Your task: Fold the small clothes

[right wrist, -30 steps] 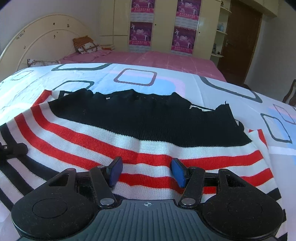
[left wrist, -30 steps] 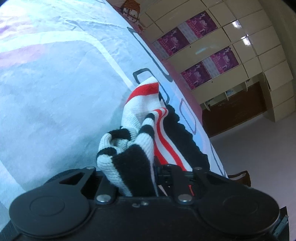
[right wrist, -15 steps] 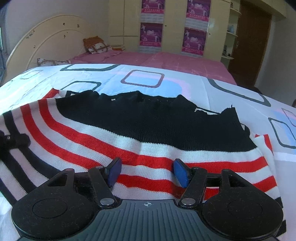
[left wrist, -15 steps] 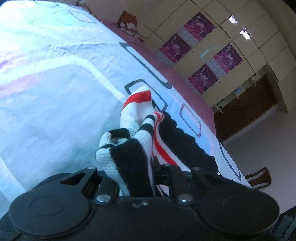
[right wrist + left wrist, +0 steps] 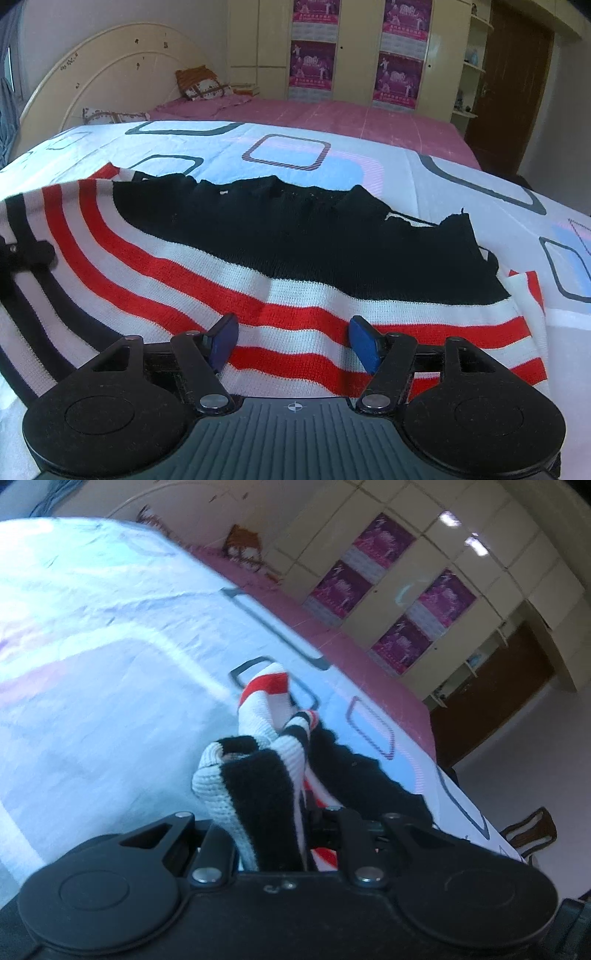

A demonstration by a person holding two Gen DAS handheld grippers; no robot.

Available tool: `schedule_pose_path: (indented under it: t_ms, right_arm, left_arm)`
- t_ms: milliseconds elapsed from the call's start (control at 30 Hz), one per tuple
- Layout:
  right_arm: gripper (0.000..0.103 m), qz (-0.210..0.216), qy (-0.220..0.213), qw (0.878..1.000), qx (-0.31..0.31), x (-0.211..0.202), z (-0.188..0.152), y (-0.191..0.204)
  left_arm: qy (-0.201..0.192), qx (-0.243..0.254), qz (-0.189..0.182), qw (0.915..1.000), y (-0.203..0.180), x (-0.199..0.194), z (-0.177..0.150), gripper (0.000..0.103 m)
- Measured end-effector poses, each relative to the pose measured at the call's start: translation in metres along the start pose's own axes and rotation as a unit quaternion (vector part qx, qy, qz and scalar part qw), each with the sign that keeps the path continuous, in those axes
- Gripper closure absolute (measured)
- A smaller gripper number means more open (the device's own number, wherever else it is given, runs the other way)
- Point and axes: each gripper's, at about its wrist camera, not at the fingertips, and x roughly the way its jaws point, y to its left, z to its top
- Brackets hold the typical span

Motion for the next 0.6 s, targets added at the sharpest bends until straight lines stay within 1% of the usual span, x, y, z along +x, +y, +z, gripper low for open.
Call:
schedule_pose_path:
  t_ms: [133, 300, 433, 500, 600]
  right_arm:
    - [0.038, 0.009, -0.003, 1.0, 0.004, -0.004, 0.001, -0.004]
    - [0.038, 0.011, -0.012, 1.0, 0.016, -0.014, 0.001, -0.015]
    - [0.038, 0.003, -0.025, 0.999, 0.028, -0.03, 0.001, -0.033]
    - [0.038, -0.006, -0.031, 0.999, 0.035, -0.039, -0.001, -0.046]
    - [0.038, -0.024, -0.036, 0.998, 0.052, -0.055, -0.008, -0.071]
  left_arm:
    - [-0.017, 0.047, -0.021, 0.9985, -0.028, -0.01, -0.001, 0.089]
    - [-0.027, 0.103, -0.061, 0.9925, -0.068, -0.017, -0.005, 0.089]
    - [-0.026, 0.152, -0.099, 0.983, -0.108, -0.016, -0.018, 0.089]
    - [-0.022, 0.179, -0.122, 0.976, -0.129, -0.014, -0.029, 0.089]
    - [-0.009, 0.22, -0.155, 0.9632, -0.158, -0.008, -0.055, 0.089]
